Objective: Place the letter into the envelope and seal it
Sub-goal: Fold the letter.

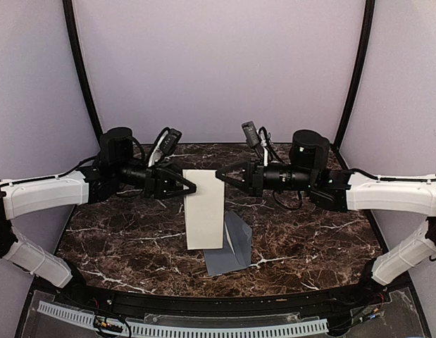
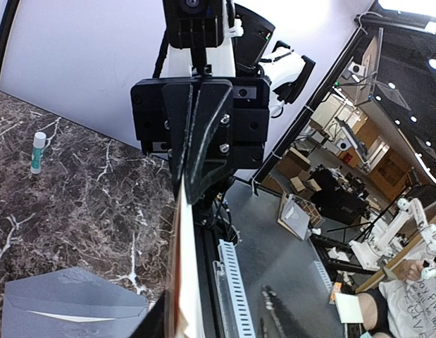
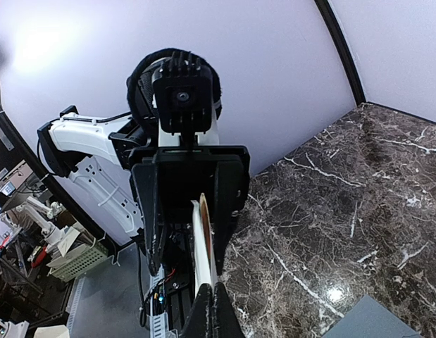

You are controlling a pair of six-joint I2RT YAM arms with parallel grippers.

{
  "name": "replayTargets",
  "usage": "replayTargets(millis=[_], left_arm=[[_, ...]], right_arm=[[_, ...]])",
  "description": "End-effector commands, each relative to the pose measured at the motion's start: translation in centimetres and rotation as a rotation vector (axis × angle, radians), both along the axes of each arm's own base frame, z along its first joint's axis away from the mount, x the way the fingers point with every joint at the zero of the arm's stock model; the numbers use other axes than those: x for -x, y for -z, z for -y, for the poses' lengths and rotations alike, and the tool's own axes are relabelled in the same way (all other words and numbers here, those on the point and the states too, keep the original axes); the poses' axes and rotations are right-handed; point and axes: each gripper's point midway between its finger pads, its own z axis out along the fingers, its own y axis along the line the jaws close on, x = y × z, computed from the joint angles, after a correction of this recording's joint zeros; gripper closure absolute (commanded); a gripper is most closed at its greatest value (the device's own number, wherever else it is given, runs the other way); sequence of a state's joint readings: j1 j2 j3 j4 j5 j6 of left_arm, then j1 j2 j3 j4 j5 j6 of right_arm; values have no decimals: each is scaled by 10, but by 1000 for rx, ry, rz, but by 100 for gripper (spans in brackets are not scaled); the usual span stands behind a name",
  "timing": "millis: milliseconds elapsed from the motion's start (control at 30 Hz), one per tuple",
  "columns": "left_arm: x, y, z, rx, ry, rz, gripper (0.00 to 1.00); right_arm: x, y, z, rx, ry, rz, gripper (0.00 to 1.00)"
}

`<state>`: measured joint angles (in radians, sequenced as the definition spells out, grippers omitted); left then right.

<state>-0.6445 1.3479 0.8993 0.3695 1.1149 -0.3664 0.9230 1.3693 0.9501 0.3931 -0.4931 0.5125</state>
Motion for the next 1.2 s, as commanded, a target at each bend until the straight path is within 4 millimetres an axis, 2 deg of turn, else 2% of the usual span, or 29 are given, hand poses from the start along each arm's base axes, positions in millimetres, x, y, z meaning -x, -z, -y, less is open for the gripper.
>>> replayTargets(millis=[0, 33, 67, 100, 133, 233, 300, 433, 867, 1167], left_arm=[[0, -2, 1, 18, -7, 16, 76], [-1, -1, 1, 16, -17, 18, 82], [-2, -1, 1, 14, -22, 18, 94], [-3, -1, 1, 14, -30, 21, 99], [-2, -1, 0, 16, -33, 25, 100], [-4, -5, -1, 33, -57, 49, 100], [-3, -8, -3, 40, -65, 63, 100], [-2, -11, -5, 47, -74, 77, 100], [1, -21, -11, 86, -86, 101, 100], [-1, -25, -15, 103, -111, 111, 100]], right_arm=[[3, -13, -7, -22, -27, 30, 100], [3, -12, -8, -19, -28, 29, 100], [3, -11, -8, -15, -28, 25, 100], [4, -9, -8, -11, -29, 21, 100], [4, -8, -8, -7, -29, 17, 100], [6, -3, -6, -3, -35, 1, 89], [8, -2, -5, -10, -40, -7, 86], [12, -1, -2, -19, -49, -17, 100], [21, 15, -2, -6, -94, -64, 100], [37, 22, -10, 8, -179, -80, 100]])
